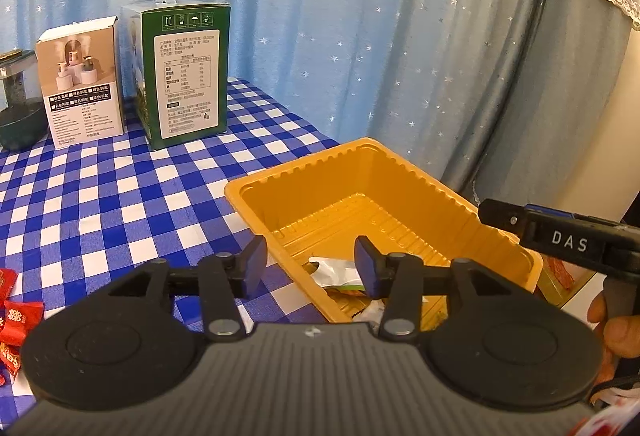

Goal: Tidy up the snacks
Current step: 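Move both open tools from the tray back to the remaining snacks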

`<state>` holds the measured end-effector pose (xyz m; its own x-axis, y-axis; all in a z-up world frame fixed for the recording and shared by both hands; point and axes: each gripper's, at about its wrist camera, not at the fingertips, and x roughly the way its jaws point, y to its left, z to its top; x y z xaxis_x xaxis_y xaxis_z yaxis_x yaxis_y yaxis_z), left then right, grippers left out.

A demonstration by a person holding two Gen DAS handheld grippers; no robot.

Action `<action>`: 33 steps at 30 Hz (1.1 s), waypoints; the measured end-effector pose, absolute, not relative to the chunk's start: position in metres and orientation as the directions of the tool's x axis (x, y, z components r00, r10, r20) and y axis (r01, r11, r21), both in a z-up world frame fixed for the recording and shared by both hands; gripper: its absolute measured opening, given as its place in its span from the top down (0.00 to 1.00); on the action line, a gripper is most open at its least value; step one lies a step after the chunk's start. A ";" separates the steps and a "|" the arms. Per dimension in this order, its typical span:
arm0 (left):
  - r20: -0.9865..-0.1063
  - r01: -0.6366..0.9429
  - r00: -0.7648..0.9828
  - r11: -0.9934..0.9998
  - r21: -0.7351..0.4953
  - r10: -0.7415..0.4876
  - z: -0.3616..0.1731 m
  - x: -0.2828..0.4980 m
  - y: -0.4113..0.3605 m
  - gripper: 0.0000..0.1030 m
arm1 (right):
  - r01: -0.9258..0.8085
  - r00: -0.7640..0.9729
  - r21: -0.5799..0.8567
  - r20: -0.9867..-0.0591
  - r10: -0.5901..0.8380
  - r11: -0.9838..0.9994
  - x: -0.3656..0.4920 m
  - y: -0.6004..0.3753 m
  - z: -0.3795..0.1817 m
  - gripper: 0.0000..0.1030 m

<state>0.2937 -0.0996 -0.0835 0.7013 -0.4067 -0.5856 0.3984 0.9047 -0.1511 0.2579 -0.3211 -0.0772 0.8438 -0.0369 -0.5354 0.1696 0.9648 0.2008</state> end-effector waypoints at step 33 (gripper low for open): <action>-0.588 0.069 0.805 0.997 -0.042 -0.080 -0.075 0.233 0.079 0.48 | -0.269 0.821 0.155 -0.479 0.310 0.951 0.262 -0.159 -0.064 0.41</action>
